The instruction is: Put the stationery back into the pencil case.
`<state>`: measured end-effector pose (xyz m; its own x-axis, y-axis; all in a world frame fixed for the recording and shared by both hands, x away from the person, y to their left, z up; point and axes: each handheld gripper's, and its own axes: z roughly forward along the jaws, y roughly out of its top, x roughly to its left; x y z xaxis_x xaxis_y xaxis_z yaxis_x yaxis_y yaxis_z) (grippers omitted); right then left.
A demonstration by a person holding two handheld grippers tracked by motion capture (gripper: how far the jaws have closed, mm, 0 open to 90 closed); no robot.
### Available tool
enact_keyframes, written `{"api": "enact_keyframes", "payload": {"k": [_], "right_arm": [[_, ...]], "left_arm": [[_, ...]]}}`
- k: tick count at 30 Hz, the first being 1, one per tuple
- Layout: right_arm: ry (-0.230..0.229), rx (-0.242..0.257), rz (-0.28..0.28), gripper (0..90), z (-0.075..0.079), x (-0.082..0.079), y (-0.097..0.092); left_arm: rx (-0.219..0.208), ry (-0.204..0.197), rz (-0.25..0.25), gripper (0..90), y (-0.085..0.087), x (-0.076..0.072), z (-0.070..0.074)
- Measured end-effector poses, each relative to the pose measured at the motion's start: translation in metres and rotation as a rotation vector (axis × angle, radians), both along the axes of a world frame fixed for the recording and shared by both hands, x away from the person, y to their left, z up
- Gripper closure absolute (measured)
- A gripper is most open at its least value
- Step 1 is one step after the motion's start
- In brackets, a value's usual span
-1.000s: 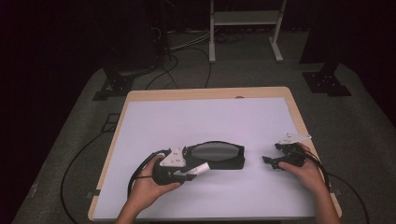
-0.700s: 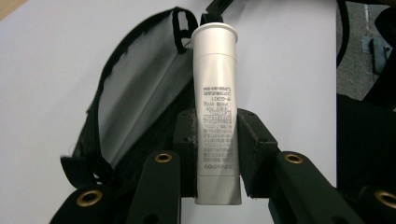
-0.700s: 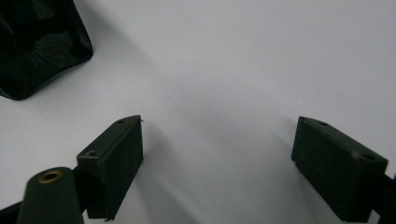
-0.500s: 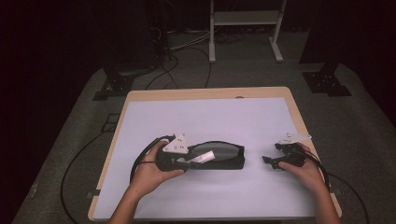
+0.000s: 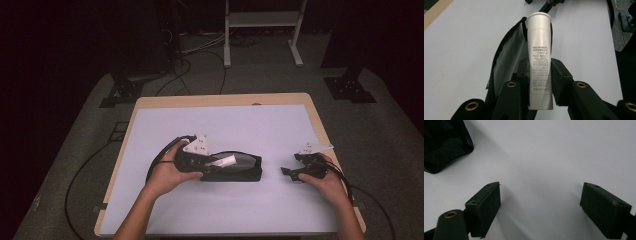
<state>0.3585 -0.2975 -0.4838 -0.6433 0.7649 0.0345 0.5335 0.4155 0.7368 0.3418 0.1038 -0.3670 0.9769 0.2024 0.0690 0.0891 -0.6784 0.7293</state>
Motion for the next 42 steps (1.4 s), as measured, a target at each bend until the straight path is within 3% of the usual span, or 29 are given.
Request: {"api": "enact_keyframes", "payload": {"k": [21, 31, 42], "right_arm": [[0.001, 0.001, 0.000, 15.4, 0.000, 0.000, 0.000], [0.003, 0.003, 0.000, 15.5, 0.000, 0.000, 0.000], [0.002, 0.002, 0.000, 15.4, 0.000, 0.000, 0.000]], "left_arm": [[0.086, -0.001, -0.041, 71.0, -0.027, 0.032, -0.019], [0.124, 0.029, -0.043, 71.0, -0.036, 0.037, -0.031], [0.137, 0.045, -0.039, 71.0, -0.040, 0.039, -0.038]]}}
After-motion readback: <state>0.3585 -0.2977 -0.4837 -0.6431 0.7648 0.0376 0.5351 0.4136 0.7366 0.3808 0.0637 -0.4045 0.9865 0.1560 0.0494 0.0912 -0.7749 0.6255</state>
